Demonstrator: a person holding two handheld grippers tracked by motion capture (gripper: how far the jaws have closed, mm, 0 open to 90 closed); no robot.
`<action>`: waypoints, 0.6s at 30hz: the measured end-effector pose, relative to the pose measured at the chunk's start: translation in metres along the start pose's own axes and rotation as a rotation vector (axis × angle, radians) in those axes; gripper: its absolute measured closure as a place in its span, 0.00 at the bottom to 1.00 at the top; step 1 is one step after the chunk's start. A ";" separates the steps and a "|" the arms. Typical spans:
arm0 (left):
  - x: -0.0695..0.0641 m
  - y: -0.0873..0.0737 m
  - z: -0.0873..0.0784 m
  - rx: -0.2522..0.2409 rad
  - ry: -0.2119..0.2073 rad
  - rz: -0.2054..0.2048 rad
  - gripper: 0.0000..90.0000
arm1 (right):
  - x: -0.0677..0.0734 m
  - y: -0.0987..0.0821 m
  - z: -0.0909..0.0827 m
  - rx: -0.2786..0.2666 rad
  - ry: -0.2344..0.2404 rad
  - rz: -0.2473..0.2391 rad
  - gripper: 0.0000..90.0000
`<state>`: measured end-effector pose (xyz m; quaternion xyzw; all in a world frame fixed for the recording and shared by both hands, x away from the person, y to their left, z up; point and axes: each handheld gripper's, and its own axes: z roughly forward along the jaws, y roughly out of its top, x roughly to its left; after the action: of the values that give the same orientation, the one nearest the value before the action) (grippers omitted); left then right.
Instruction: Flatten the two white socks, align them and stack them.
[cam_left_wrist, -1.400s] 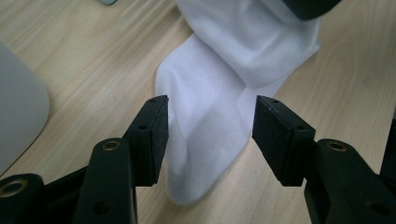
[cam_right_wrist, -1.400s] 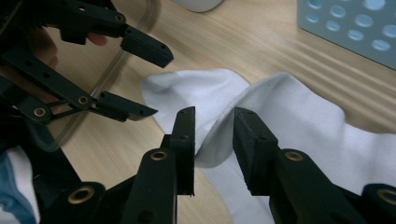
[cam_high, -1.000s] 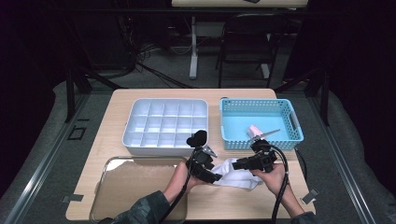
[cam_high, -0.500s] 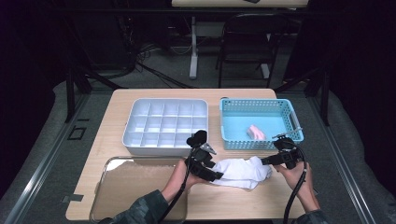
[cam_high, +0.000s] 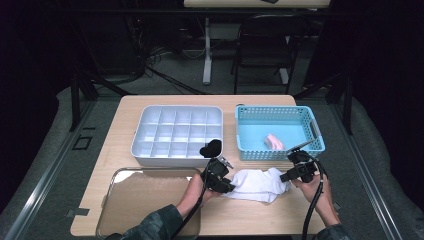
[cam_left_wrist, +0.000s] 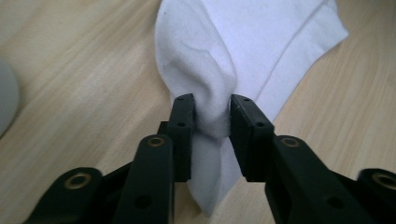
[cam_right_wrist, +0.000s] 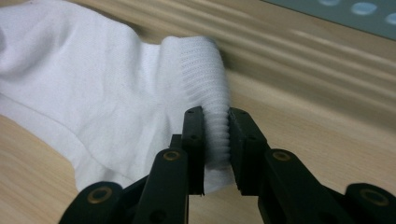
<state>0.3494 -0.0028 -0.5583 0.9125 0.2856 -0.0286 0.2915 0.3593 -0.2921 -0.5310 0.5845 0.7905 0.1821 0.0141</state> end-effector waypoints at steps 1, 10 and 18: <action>-0.001 0.000 0.001 -0.003 -0.003 0.003 0.83 | 0.003 0.001 -0.004 0.012 -0.031 -0.030 0.87; -0.001 0.000 0.001 -0.001 -0.040 0.005 0.88 | 0.040 0.000 -0.027 -0.112 -0.171 -0.182 0.86; 0.002 -0.002 -0.002 0.034 -0.055 0.007 0.90 | 0.040 0.002 -0.008 -0.032 -0.034 -0.162 0.85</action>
<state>0.3503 0.0006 -0.5578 0.9172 0.2737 -0.0577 0.2838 0.3463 -0.2564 -0.5156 0.5215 0.8318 0.1830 0.0518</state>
